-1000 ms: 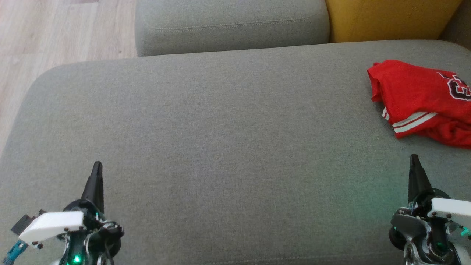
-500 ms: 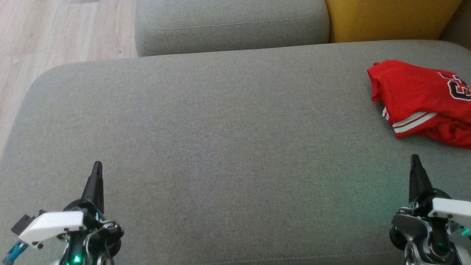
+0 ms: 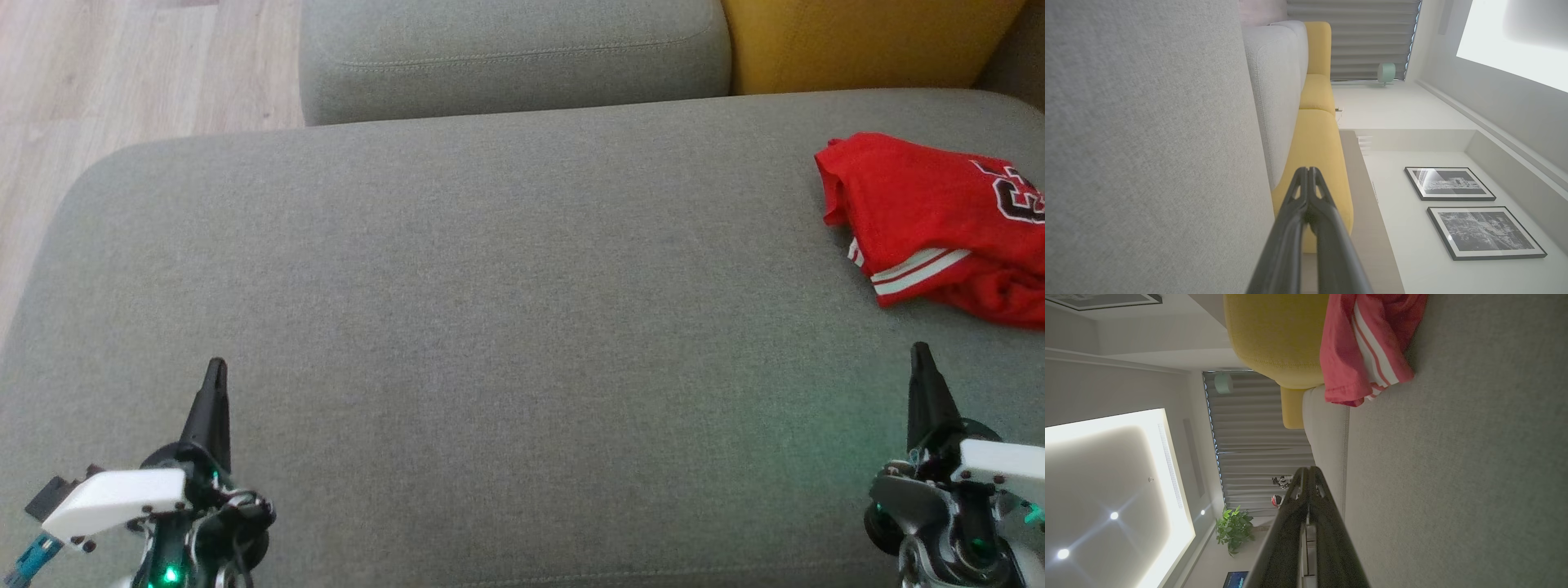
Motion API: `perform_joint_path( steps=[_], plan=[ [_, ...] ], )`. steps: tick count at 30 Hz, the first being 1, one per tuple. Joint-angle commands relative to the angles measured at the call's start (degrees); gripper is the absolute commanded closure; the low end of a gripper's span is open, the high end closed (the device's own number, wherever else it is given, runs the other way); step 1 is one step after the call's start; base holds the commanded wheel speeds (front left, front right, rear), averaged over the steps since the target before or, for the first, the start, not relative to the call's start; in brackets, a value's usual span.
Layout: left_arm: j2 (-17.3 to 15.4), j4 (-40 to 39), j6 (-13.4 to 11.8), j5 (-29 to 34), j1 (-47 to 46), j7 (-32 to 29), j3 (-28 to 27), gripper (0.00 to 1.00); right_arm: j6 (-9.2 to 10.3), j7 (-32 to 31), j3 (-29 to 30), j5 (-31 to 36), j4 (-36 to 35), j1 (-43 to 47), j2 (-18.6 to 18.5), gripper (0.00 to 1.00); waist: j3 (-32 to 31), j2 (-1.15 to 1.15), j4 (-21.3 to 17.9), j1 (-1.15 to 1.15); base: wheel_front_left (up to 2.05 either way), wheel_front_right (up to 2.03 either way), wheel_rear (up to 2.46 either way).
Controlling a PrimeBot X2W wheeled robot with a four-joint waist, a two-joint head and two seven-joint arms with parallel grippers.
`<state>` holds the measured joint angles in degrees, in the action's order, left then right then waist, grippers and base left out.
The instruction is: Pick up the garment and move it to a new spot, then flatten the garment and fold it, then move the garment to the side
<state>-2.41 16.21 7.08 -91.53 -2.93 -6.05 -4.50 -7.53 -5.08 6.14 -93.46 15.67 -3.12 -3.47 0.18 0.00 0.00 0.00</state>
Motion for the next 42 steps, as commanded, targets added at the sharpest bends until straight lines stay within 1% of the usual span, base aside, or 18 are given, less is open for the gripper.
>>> perform_joint_path(
  steps=[1, 42],
  plan=[
    [-0.47, -2.15, 0.41, -0.60, -3.27, -0.47, -2.06, 1.00, 0.04, -0.32, -0.97, 0.16, -1.72, -2.94, -0.40, 1.00, 0.00, 0.00, 0.00, 0.00, 0.00, 0.00, 0.00],
    [-0.47, -2.16, 0.41, -0.62, -3.26, -0.45, -2.04, 1.00, 0.04, -0.79, -0.38, 0.66, -1.69, -2.99, 0.02, 1.00, 0.00, 0.00, 0.00, 0.00, 0.00, 0.00, 0.00]
  ],
)
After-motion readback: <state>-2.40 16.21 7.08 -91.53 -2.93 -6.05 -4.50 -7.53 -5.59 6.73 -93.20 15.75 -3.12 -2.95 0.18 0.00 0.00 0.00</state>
